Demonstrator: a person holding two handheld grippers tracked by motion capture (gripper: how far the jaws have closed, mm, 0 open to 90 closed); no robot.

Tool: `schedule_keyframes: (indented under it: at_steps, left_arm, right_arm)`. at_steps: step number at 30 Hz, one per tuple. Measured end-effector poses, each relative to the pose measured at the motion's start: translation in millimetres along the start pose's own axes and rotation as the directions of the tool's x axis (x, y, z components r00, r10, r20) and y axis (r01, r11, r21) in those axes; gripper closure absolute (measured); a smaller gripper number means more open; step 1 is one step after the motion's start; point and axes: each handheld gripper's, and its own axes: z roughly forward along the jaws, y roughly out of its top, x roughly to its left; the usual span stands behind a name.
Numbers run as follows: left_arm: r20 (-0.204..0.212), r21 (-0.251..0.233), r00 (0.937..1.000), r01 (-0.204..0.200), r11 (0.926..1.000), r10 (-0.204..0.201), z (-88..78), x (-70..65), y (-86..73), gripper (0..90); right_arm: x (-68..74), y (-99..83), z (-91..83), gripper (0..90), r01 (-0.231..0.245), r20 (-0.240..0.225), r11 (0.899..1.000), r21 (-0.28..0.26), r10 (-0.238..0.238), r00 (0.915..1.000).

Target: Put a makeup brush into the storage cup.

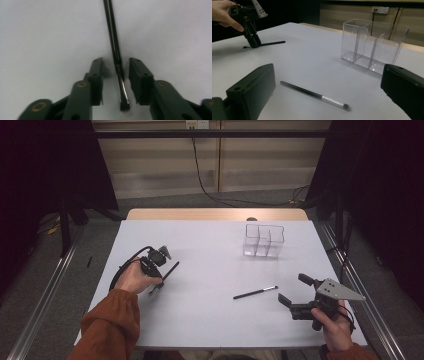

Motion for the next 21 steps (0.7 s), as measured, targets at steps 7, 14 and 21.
schedule_keyframes:
  at_steps: [7, 14, 21]
  left_arm:
    - [0.012, 0.020, 0.9997, -0.019, 0.9996, 0.019, 0.3, 1.4, 2.5, 78.5]
    - [0.010, 0.032, 0.9999, -0.005, 0.9995, 0.004, 1.1, -0.2, 4.8, 84.2]
    - [0.037, 0.028, 0.9993, -0.005, 0.9996, 0.003, -0.4, 4.0, 3.5, 84.4]
  right_arm:
    - [-0.1, 0.1, -0.5, 0.0, -0.003, -0.003, 1.000, -0.003, 0.003, 1.0000]
    - [-0.1, 0.1, -0.8, 0.0, -0.001, -0.003, 1.000, -0.003, 0.001, 1.0000]
    - [-0.1, 0.0, -0.6, 0.0, 0.000, -0.001, 1.000, -0.002, 0.000, 1.0000]
